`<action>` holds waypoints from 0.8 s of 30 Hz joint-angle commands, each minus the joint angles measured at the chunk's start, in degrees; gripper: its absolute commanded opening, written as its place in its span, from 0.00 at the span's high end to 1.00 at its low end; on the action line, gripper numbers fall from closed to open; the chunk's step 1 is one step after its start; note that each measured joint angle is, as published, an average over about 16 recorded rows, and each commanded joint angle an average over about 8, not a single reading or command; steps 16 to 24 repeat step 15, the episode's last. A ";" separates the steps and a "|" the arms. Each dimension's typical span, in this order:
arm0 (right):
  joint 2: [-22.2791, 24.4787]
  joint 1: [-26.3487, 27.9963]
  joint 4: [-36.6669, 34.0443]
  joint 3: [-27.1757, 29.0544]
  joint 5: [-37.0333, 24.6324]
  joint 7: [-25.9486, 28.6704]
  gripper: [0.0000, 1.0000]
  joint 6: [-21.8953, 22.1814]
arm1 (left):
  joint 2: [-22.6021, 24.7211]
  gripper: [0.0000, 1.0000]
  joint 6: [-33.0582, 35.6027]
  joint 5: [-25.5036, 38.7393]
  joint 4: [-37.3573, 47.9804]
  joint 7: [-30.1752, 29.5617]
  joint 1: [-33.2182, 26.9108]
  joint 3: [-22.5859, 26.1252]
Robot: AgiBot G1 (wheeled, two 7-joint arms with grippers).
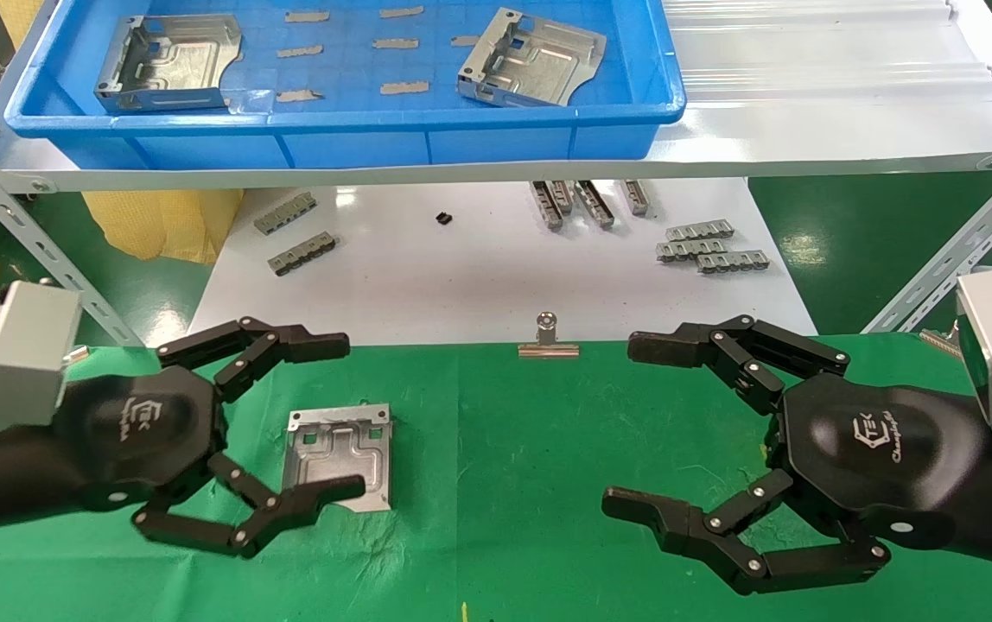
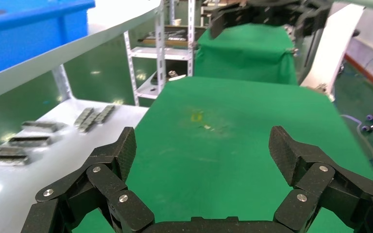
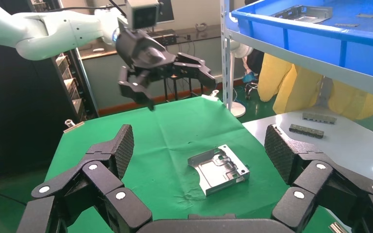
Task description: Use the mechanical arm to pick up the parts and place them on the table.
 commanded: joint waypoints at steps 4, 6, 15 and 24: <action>0.00 0.00 0.00 0.00 0.00 0.00 0.00 0.00 | -1.84 0.00 -0.42 -1.70 -5.99 -4.03 2.92 -2.71; 0.00 0.00 0.00 0.00 0.00 0.00 0.00 0.00 | -2.57 0.00 -0.59 -2.38 -8.36 -5.63 4.07 -3.79; 0.00 -0.01 -0.01 0.00 0.00 0.00 0.00 0.01 | -4.55 0.00 -0.99 -4.25 -14.89 -9.76 7.25 -6.73; 0.00 -0.01 -0.01 0.00 0.00 0.00 0.00 0.01 | -4.55 0.00 -0.99 -4.25 -14.89 -9.76 7.25 -6.73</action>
